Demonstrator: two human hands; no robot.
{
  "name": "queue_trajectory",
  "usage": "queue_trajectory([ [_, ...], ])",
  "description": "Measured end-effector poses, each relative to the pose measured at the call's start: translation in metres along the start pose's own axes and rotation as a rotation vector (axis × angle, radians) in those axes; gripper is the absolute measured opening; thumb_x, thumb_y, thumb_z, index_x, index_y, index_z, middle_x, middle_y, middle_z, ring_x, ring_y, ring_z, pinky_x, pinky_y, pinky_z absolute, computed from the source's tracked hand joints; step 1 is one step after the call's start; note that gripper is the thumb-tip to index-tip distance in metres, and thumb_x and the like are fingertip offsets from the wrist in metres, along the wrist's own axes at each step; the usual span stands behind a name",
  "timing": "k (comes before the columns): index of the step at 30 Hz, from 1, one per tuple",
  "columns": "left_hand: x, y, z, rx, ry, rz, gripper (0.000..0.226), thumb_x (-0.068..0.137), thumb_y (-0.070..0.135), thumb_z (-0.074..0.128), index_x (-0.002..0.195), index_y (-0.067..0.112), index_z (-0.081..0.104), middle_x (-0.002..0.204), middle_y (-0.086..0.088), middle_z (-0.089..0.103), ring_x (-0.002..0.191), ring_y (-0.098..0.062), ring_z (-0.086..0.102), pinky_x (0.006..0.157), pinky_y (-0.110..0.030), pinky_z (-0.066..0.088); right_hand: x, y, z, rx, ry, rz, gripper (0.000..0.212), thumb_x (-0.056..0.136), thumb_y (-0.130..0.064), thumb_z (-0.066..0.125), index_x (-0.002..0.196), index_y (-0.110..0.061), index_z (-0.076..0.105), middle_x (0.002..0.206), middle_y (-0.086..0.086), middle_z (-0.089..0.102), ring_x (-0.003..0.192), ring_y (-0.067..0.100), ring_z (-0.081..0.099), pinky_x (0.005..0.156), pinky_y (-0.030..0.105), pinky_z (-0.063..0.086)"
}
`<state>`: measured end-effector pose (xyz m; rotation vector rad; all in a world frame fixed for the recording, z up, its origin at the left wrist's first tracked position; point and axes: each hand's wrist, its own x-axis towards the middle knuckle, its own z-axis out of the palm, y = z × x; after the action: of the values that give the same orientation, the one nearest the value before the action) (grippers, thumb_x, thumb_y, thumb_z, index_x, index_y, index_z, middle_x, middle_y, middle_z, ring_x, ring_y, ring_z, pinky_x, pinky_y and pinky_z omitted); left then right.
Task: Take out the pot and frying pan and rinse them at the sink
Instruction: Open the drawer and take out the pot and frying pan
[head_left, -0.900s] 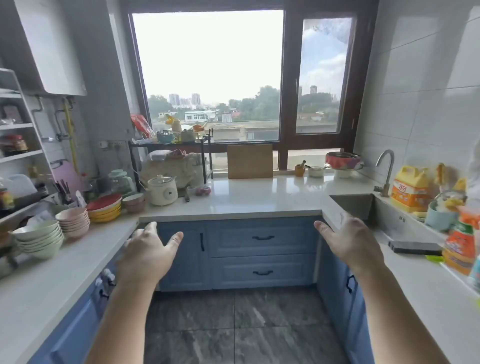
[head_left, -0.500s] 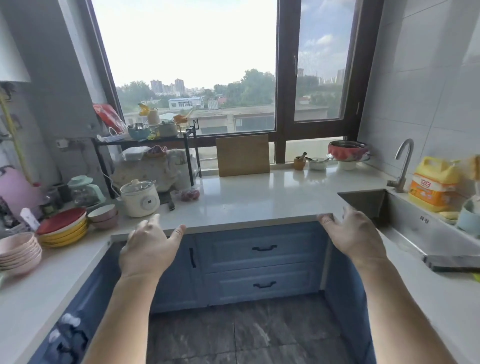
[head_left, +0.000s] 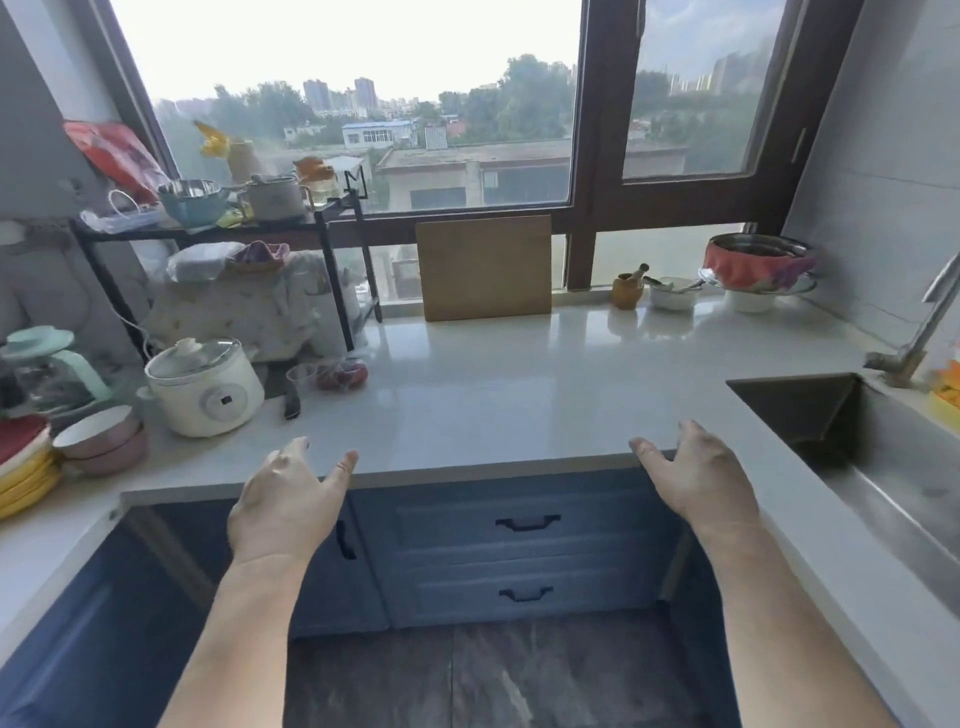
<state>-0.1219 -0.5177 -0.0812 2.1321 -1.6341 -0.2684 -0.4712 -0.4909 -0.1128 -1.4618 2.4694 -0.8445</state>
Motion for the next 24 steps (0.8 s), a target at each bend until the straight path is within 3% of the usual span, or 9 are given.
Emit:
queue_trajectory([
  [4, 0.055, 0.031, 0.048, 0.008, -0.018, -0.055, 0.067, 0.095, 0.059, 0.043, 0.147, 0.016, 0.039, 0.147, -0.007, 0.046, 0.132, -0.031, 0.044, 0.097, -0.046, 0.043, 0.079, 0.008, 0.042, -0.028, -0.066, 0.002, 0.053, 0.094, -0.051, 0.053, 0.114, -0.001, 0.052, 0.115, 0.019, 0.060, 0.102, 0.036, 0.057, 0.071, 0.035, 0.038],
  [10, 0.110, 0.035, 0.125, 0.042, -0.003, -0.122, 0.068, 0.095, 0.058, 0.043, 0.145, 0.013, 0.041, 0.145, -0.009, 0.047, 0.131, -0.032, 0.044, 0.096, -0.049, 0.044, 0.144, 0.029, 0.119, -0.005, -0.166, 0.044, 0.052, 0.095, -0.049, 0.053, 0.119, -0.003, 0.050, 0.122, 0.018, 0.057, 0.110, 0.035, 0.055, 0.081, 0.041, 0.047],
  [18, 0.142, 0.013, 0.246, 0.032, -0.068, -0.171, 0.067, 0.093, 0.058, 0.043, 0.143, 0.013, 0.045, 0.146, -0.007, 0.046, 0.135, -0.028, 0.039, 0.101, -0.049, 0.041, 0.141, 0.060, 0.249, -0.010, -0.333, 0.149, 0.068, 0.095, -0.053, 0.048, 0.146, -0.009, 0.037, 0.142, 0.011, 0.047, 0.126, 0.028, 0.049, 0.096, 0.041, 0.047],
  [24, 0.156, -0.021, 0.316, 0.058, -0.132, -0.181, 0.065, 0.094, 0.056, 0.044, 0.143, 0.013, 0.045, 0.146, -0.006, 0.047, 0.137, -0.025, 0.038, 0.103, -0.047, 0.039, 0.133, 0.072, 0.342, -0.063, -0.416, 0.190, 0.066, 0.096, -0.053, 0.047, 0.143, -0.008, 0.041, 0.140, 0.012, 0.048, 0.125, 0.028, 0.048, 0.096, 0.041, 0.047],
])
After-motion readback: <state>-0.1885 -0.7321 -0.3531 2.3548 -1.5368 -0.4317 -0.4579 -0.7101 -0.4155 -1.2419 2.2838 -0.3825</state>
